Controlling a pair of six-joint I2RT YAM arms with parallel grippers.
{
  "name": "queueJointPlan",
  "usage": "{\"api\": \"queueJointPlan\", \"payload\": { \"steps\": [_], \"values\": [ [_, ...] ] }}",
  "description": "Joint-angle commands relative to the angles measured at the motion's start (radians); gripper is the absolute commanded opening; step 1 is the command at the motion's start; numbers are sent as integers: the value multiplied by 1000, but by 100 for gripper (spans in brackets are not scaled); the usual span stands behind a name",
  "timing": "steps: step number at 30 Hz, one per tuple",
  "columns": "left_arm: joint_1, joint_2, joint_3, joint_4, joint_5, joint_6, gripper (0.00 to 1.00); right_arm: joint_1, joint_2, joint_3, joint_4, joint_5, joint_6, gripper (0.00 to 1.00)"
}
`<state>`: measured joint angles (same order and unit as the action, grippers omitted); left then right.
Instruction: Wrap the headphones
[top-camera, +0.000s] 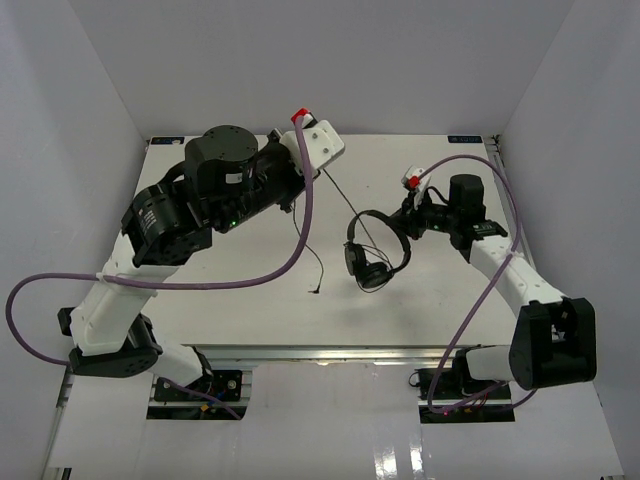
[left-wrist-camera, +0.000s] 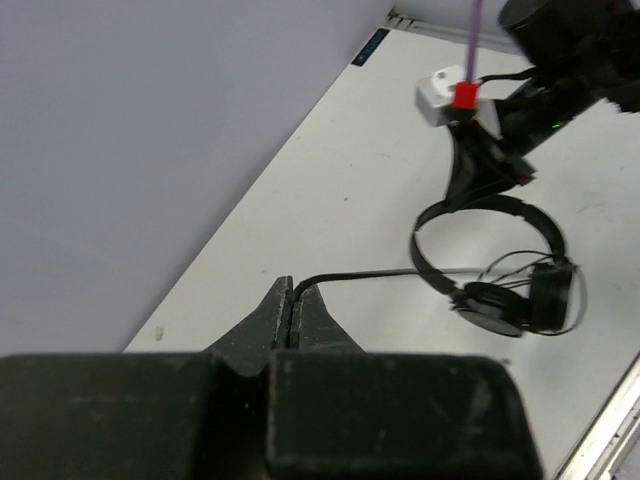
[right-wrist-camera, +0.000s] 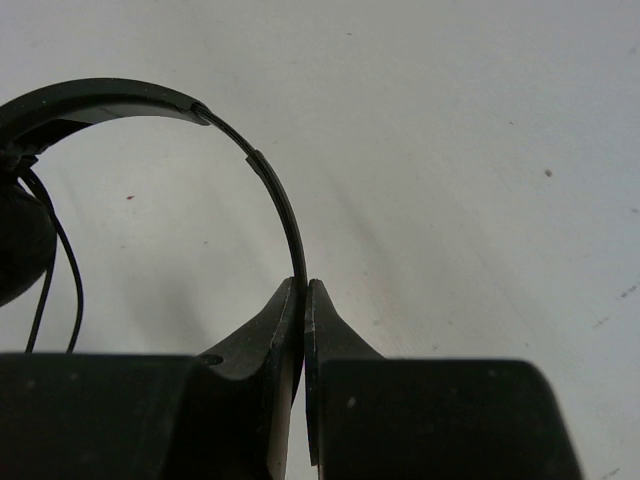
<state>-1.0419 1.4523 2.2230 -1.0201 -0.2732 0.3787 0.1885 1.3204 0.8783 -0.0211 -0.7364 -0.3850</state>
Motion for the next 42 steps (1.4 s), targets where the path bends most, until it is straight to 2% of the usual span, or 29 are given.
{"api": "queueJointPlan", "payload": {
  "steps": [1, 6, 13, 16, 19, 22, 24, 28, 34, 42],
  "values": [
    [59, -60, -48, 47, -77, 30, 0, -23, -108, -30, -124, -245, -151, 8],
    [155, -118, -162, 67, -30, 11, 0, -57, -223, -34, -163, -370, -117, 8],
    [203, -226, -387, 138, -4, -33, 0, -173, -248, 50, -143, -565, 100, 8],
    [217, -285, -493, 174, 9, -57, 0, -215, -240, 73, -88, -592, 253, 8],
    [232, -316, -560, 205, 24, -71, 0, -222, -241, 71, 84, -590, 401, 8],
    [254, -348, -663, 250, 59, -90, 0, -222, -247, 41, 328, -556, 706, 8],
    [268, -361, -717, 276, 83, -97, 0, -222, -241, 49, 437, -524, 803, 8],
    [309, -368, -832, 374, 162, -120, 0, -222, -211, 136, 428, -432, 900, 8],
    [376, -349, -1003, 539, 300, -187, 0, -221, -178, 270, 296, -267, 973, 8],
    [385, -273, -1157, 780, 434, -293, 0, -221, -113, 408, 229, -84, 1114, 8]
  ]
}}
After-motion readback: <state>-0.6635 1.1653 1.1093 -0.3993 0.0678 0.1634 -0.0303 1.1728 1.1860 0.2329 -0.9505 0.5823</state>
